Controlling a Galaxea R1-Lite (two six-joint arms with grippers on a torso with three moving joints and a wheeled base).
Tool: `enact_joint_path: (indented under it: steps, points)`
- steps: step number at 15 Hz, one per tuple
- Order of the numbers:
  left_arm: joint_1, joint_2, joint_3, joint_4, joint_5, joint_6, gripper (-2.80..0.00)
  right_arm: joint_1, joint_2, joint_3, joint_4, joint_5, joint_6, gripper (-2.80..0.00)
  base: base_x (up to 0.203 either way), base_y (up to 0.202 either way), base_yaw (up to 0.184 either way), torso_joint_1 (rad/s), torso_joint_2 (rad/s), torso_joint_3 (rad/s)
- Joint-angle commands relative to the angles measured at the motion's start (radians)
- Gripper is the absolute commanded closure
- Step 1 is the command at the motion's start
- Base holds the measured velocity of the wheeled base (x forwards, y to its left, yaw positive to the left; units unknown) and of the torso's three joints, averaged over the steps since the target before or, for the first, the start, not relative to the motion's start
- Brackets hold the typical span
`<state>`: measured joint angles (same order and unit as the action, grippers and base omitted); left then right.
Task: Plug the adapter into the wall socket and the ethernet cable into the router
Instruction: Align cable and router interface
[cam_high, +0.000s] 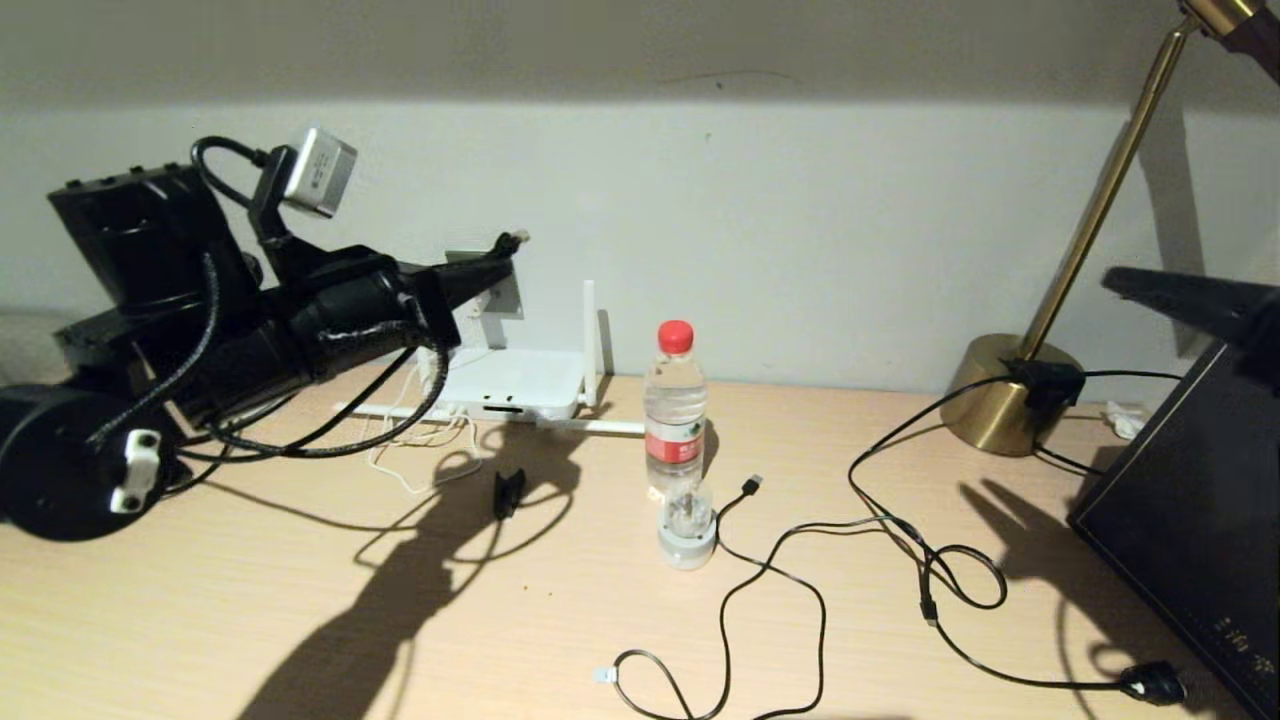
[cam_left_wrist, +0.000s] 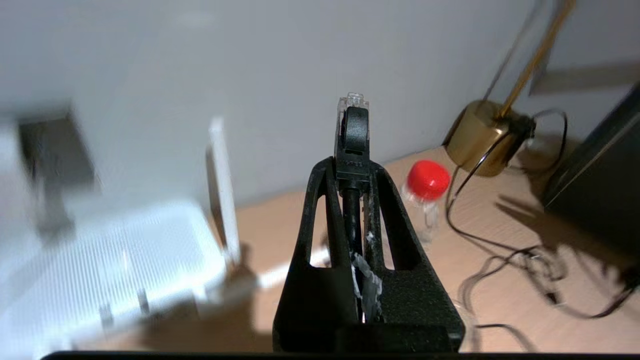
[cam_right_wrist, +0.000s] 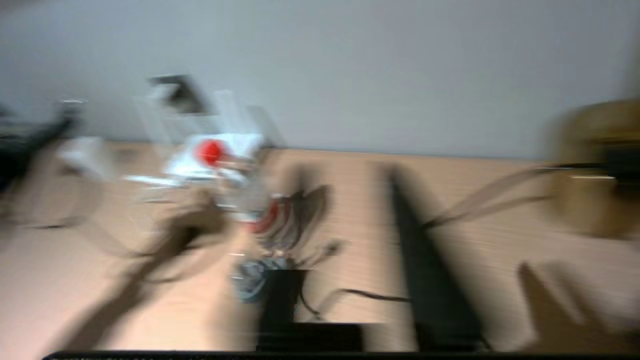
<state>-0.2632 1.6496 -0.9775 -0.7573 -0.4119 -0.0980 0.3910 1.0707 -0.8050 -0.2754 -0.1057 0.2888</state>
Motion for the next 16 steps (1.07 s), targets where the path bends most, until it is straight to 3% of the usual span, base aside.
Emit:
enact_joint_path:
  steps: [1,3,5,7,10,12,14,16]
  points:
    - [0.008,-0.056,0.061,0.083,0.018,-0.113,0.0,-0.033,-0.219,0.074,0.024,-0.083,-0.078,0.0,0.0,0.0,0.0,0.0,0.0,0.0]
    - [0.003,-0.076,0.109,0.18,0.118,-0.124,0.0,-0.049,-0.359,0.102,0.122,-0.16,-0.105,0.0,0.0,0.0,0.0,0.0,0.0,0.0]
    - [-0.006,-0.077,0.148,0.189,0.218,-0.129,0.0,-0.061,-0.472,0.135,0.231,-0.279,-0.116,0.0,0.0,0.0,0.0,0.0,0.0,0.0]
    - [-0.021,-0.077,0.163,0.182,0.257,-0.161,0.0,-0.154,-0.501,0.188,0.259,-0.327,-0.118,0.0,0.0,0.0,0.0,0.0,0.0,0.0]
    - [-0.021,-0.053,0.16,0.135,0.26,-0.241,0.0,-0.313,-0.523,0.249,0.266,-0.298,-0.111,0.0,0.0,0.0,0.0,0.0,0.0,0.0]
    - [-0.021,-0.03,0.163,0.119,0.265,-0.249,0.0,-0.389,-0.549,0.306,0.268,-0.264,-0.107,0.0,0.0,0.0,0.0,0.0,0.0,0.0]
    - [-0.019,-0.029,0.178,0.119,0.268,-0.248,0.0,-0.391,-0.58,0.36,0.268,-0.25,-0.112,0.0,0.0,0.0,0.0,0.0,0.0,0.0]
    - [-0.014,-0.027,0.211,0.119,0.306,-0.243,0.0,-0.391,-0.621,0.423,0.272,-0.163,-0.118,0.0,0.0,0.0,0.0,0.0,0.0,0.0]
